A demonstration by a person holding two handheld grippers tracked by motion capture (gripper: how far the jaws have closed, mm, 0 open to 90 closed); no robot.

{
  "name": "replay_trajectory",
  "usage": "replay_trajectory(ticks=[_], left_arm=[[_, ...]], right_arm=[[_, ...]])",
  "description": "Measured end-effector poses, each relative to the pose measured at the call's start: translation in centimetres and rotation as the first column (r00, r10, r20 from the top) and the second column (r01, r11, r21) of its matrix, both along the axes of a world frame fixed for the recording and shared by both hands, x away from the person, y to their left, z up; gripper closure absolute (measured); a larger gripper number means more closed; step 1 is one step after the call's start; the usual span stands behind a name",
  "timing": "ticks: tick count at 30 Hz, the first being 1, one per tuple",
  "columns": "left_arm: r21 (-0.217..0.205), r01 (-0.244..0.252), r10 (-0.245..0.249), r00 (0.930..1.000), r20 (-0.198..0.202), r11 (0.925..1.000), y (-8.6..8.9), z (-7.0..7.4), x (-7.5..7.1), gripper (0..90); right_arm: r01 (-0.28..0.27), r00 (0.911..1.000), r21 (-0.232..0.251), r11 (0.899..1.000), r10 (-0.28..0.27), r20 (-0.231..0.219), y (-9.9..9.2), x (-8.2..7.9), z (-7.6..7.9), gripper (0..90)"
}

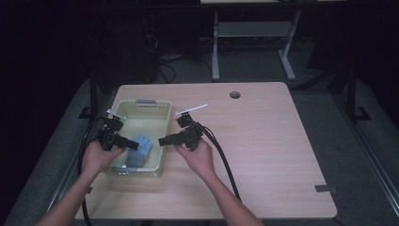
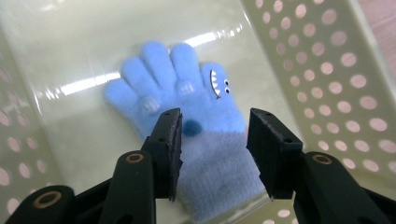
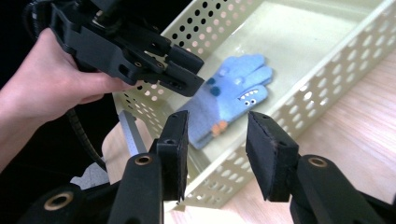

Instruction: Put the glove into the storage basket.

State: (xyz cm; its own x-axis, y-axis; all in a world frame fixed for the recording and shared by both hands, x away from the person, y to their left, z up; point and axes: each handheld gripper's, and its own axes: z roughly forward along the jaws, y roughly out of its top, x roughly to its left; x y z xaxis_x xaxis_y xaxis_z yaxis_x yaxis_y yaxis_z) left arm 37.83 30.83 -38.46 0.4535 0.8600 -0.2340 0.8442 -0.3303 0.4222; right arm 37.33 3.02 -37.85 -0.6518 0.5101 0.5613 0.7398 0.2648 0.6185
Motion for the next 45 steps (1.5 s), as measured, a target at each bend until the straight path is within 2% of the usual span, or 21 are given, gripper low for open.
replay_trajectory(ticks=[5, 6, 10, 14, 18, 20, 24, 27, 32, 39, 45], left_arm=[[0.001, -0.013, 0.013, 0.9999, 0.009, 0.9999, 0.2, 0.1, 0.1, 51.5], [0.013, -0.018, 0.018, 0.9997, 0.02, 0.9998, 0.3, 0.1, 0.1, 49.8], [0.004, -0.022, 0.022, 0.9988, 0.043, 0.9997, 0.5, 0.3, -0.2, 47.4], [-0.037, -0.031, 0.034, 0.9969, 0.07, 0.9988, 0.5, 0.8, -0.3, 45.8], [-0.058, -0.012, 0.016, 0.9979, 0.064, 0.9983, 0.2, 1.0, -0.4, 46.3], [-0.063, -0.007, 0.012, 0.9969, 0.077, 0.998, -0.1, 1.1, -0.4, 46.0], [-0.106, 0.009, 0.001, 0.9953, 0.097, 0.9944, -0.6, 1.7, -0.5, 43.7], [-0.158, 0.023, -0.002, 0.9912, 0.132, 0.9871, -1.1, 2.2, -0.7, 40.4], [-0.182, 0.047, -0.015, 0.9845, 0.175, 0.9822, -1.9, 3.0, -0.9, 36.8], [-0.214, 0.066, -0.026, 0.9825, 0.185, 0.9747, -2.9, 3.0, -0.9, 34.4], [-0.229, 0.067, -0.023, 0.9815, 0.19, 0.9712, -3.6, 3.1, -1.0, 30.1]], right_arm=[[0.004, 1.0, 0.005, 1.0, -0.004, 0.005, -0.7, 0.1, 0.0, 58.5], [0.009, 1.0, 0.005, 1.0, -0.009, 0.001, -0.8, 0.1, 0.0, 58.2], [0.018, 0.9998, 0.009, 1.0, -0.018, -0.004, -1.2, 0.1, -0.1, 57.5], [0.025, 0.9997, 0.001, 1.0, -0.025, -0.003, -1.8, 0.2, -0.3, 55.4], [0.035, 0.9994, 0.006, 0.999, -0.035, 0.0, -2.6, 0.3, -0.3, 53.9], [0.048, 0.9989, 0.016, 0.999, -0.048, -0.003, -3.0, 0.3, -0.3, 53.5], [0.05, 0.9987, 0.01, 0.999, -0.05, 0.003, -3.9, 0.3, -0.2, 52.4], [0.061, 0.9981, 0.018, 0.998, -0.061, -0.003, -4.3, 0.3, -0.1, 51.1], [0.069, 0.9976, 0.012, 0.998, -0.069, 0.007, -5.1, 0.2, 0.1, 50.0], [0.077, 0.9969, 0.001, 0.997, -0.077, 0.015, -6.1, 0.2, 0.2, 48.0], [0.082, 0.9965, 0.0, 0.997, -0.082, 0.016, -6.8, 0.5, 0.3, 46.6]])
